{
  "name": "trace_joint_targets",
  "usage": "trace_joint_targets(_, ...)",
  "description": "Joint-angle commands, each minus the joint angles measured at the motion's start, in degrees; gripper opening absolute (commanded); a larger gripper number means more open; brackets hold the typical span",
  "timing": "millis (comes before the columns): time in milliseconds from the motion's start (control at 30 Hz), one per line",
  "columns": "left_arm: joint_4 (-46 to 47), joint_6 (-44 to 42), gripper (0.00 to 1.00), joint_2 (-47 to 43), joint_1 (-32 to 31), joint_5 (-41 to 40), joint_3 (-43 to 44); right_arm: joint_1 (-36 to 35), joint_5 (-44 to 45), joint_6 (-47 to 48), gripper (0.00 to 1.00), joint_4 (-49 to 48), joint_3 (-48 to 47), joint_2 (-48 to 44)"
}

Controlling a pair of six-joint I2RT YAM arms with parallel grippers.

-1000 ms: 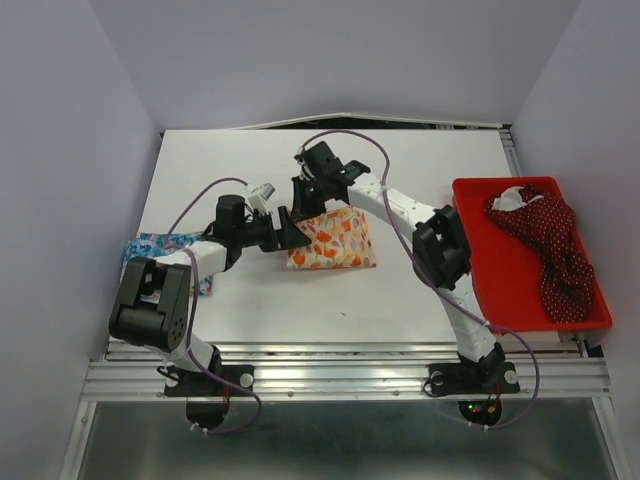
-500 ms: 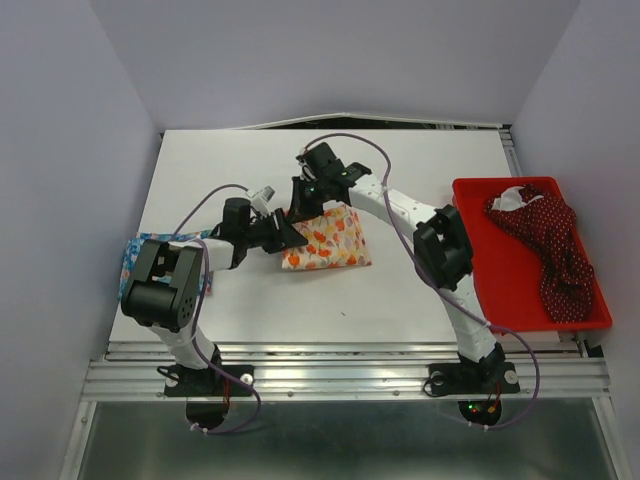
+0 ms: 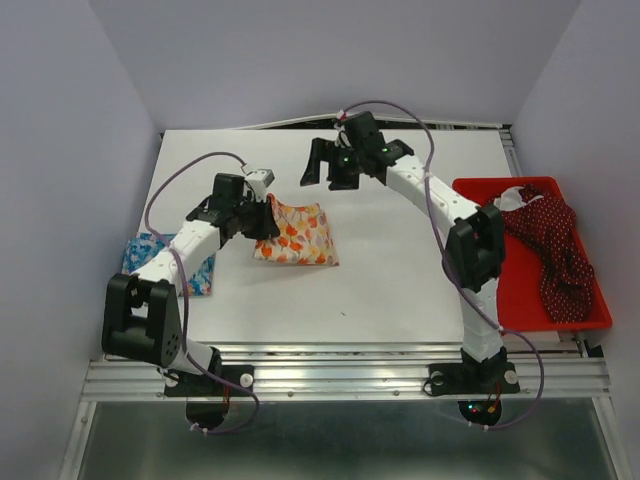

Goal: Fold and stack the skirts
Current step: Neatly place the folded skirt to the corner

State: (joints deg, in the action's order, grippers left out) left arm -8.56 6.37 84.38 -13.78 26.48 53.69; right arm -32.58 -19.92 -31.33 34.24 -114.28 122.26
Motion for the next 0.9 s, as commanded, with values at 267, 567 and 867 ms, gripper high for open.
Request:
trace_joint_targets(267, -34.6, -24.8, 0.0, -10.3, 3.4, -13.0, 14.5, 4.6, -1.5, 5.1, 1.0, -1.0, 10.5, -7.9)
trace_joint_targets(567, -39.2, -30.3, 0.0, -14.1, 10.4, -13.9, 14.1, 4.6, -2.8, 5.1, 1.0, -0.6, 10.0, -6.9)
trace_joint_targets(867, -42.9, -33.8, 0.0, -17.3, 17.9, -13.6, 18.8, 4.6, -4.0, 5.0, 1.0, -0.2, 10.2, -5.5)
